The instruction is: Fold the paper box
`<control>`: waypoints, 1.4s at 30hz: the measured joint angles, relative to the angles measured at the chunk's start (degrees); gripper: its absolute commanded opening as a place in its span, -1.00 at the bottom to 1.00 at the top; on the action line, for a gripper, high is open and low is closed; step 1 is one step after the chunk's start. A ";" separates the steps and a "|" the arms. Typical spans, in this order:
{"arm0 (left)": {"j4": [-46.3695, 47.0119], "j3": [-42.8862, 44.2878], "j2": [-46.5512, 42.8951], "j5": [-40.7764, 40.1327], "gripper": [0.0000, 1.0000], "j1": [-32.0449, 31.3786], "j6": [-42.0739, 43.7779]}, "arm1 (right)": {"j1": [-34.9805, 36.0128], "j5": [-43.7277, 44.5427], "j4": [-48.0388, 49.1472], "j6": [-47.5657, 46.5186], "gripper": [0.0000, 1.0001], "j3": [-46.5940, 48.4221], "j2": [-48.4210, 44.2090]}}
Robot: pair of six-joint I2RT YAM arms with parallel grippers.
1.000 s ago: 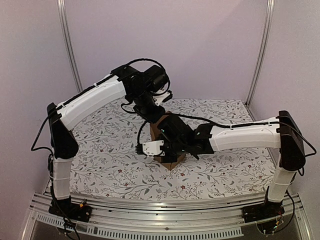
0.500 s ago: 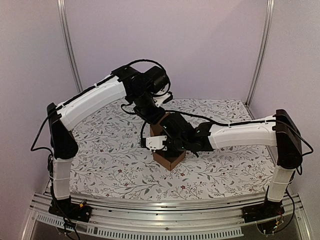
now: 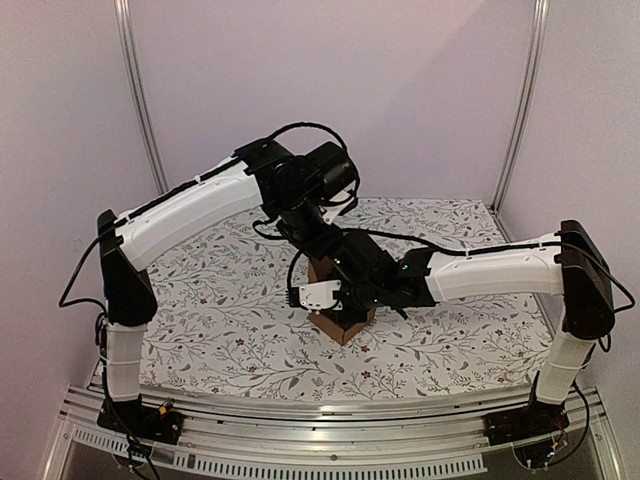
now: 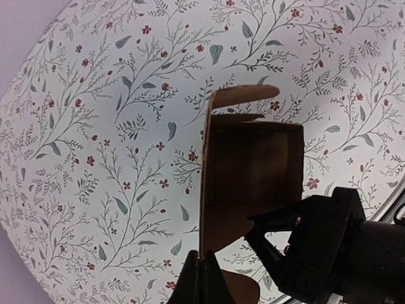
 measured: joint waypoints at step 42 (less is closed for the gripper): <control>0.04 1.95 2.99 -12.26 -1.00 -5.46 -6.03 | -29.00 -24.70 -12.87 8.52 -0.66 -11.06 -23.74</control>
